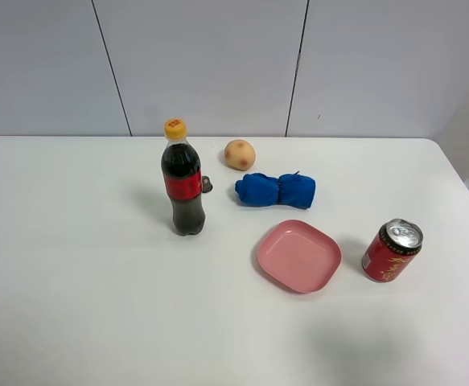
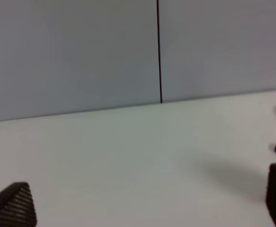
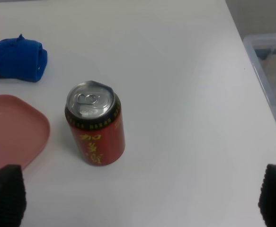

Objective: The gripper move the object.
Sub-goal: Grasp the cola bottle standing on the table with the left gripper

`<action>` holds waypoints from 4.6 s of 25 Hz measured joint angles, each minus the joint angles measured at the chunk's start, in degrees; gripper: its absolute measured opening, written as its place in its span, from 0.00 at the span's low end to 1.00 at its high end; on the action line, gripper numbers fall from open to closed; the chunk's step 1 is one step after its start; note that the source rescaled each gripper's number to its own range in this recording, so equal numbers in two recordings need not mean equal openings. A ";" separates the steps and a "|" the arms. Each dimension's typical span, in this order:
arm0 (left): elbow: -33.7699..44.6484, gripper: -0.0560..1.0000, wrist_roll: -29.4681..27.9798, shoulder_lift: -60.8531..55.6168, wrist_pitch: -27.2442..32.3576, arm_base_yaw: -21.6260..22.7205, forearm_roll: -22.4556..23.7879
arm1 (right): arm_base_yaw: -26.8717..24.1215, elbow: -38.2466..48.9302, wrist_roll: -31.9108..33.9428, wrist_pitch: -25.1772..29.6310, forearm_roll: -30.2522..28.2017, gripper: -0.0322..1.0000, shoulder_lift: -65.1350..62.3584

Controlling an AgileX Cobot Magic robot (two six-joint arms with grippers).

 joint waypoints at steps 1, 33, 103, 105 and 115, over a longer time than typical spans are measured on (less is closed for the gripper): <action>0.00 1.00 1.12 1.69 -0.72 -0.67 0.00 | 0.00 0.00 0.00 0.00 0.00 1.00 0.00; 4.59 1.00 -5.38 40.80 -47.00 -37.53 1.90 | 0.00 0.00 0.00 0.00 0.00 1.00 0.00; 1.16 1.00 -21.89 76.33 -85.82 -37.53 22.82 | 0.00 0.00 0.00 0.00 0.00 1.00 0.00; 0.18 1.00 -22.52 77.80 -85.82 -37.53 23.73 | 0.00 0.00 0.00 0.00 0.00 1.00 0.00; -6.25 1.00 -23.01 84.76 -85.51 -37.53 27.25 | 0.00 0.00 0.00 0.00 0.00 1.00 0.00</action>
